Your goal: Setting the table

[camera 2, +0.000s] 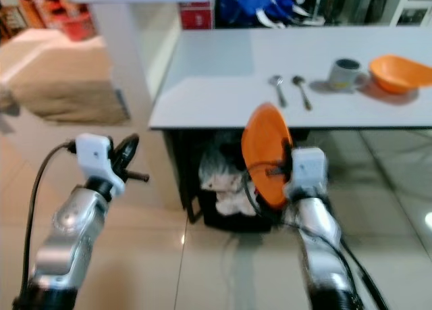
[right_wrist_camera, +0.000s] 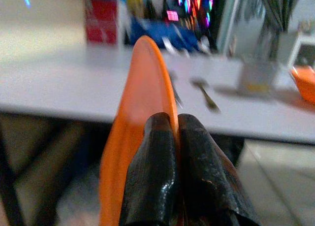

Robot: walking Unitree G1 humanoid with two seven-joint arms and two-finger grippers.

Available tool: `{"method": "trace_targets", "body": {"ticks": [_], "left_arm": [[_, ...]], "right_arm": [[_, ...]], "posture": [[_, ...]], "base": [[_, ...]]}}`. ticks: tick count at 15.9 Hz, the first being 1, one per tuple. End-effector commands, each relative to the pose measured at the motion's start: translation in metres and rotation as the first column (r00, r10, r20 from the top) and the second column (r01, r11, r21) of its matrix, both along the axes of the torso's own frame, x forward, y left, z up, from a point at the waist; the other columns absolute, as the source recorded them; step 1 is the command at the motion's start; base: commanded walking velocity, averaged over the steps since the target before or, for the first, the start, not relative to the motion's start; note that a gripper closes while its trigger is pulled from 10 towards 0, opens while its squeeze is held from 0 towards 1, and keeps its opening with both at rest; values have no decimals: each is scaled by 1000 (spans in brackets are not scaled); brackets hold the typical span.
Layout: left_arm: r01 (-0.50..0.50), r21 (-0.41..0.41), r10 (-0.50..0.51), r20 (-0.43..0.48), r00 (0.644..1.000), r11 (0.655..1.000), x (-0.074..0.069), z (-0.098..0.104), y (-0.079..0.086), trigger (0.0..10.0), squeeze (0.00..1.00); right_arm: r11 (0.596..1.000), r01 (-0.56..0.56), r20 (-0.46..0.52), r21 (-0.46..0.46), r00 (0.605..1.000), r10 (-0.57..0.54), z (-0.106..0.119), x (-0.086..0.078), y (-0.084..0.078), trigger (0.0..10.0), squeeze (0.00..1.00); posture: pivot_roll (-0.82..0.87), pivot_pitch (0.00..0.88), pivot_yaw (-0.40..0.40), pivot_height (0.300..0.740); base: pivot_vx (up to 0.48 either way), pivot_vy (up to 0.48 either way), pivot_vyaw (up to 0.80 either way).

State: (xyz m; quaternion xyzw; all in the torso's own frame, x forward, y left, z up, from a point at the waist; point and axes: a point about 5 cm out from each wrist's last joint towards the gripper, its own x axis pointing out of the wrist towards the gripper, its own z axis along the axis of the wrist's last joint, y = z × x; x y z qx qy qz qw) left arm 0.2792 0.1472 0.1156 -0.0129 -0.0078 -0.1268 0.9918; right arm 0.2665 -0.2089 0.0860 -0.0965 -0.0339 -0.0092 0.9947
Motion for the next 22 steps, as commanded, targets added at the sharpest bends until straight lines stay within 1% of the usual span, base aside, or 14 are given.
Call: {"method": "trace_targets", "body": {"ticks": [1,3,5,6,7,8,10,12,14,15,19,22], "left_arm": [[-25,19,25,-22,999,1000,-2,-3,12,10000,0],[-8,18,8,-18,1000,1000,-7,-3,10,10000,0],[1,24,-1,-18,1000,1000,-6,-3,8,10000,0],[-3,21,4,-23,1000,1000,-7,-5,11,10000,0],[-10,20,11,-32,999,1000,-9,-9,13,10000,0],[-32,-16,31,-58,998,999,-13,-13,17,10000,0],[-82,-60,76,-99,992,995,-23,-23,25,10000,0],[-95,-47,88,-121,989,994,-29,-30,25,10000,0],[-81,-31,77,-117,990,996,-28,-31,21,10000,0],[-74,-24,71,-109,992,997,-27,-29,20,10000,0],[-75,-18,73,-98,993,997,-24,-25,21,10000,0],[-107,-45,101,-103,989,993,-23,-25,19,10000,0]], "right_arm": [[1000,-20,65,-1,998,20,15,5,7,0,0],[1000,-8,57,-5,998,8,11,-3,5,0,0],[1000,-5,38,-7,999,5,9,-7,6,0,0],[1000,6,12,2,1000,-6,4,-11,5,0,0],[1000,16,-1,9,1000,-16,1,-13,3,0,0],[1000,26,-15,14,1000,-25,-2,-14,2,0,0],[999,38,-23,22,999,-37,-4,-15,0,0,0],[999,39,-34,27,999,-38,-8,-15,-1,0,0],[998,48,-52,33,998,-46,-12,-14,-2,0,0],[999,42,-45,20,998,-41,-11,-12,0,0,0],[1000,26,-35,12,999,-26,-9,-7,4,0,0],[1000,4,-29,15,1000,-4,-8,-4,7,0,0]], "posture": [[-120,0,68,740],[-126,0,75,740],[-131,0,76,740],[-136,0,77,740],[-141,0,79,740],[-141,0,79,740],[-143,0,78,740],[-140,0,76,740],[-131,0,74,740],[-130,0,76,740],[-126,0,77,740],[-123,0,72,740]], "base": [[0,0,0],[0,0,0],[0,0,0],[0,0,0],[0,0,0],[0,0,0],[0,0,0],[0,0,0],[0,0,-769],[0,0,-788],[0,0,0],[0,-453,0]]}}
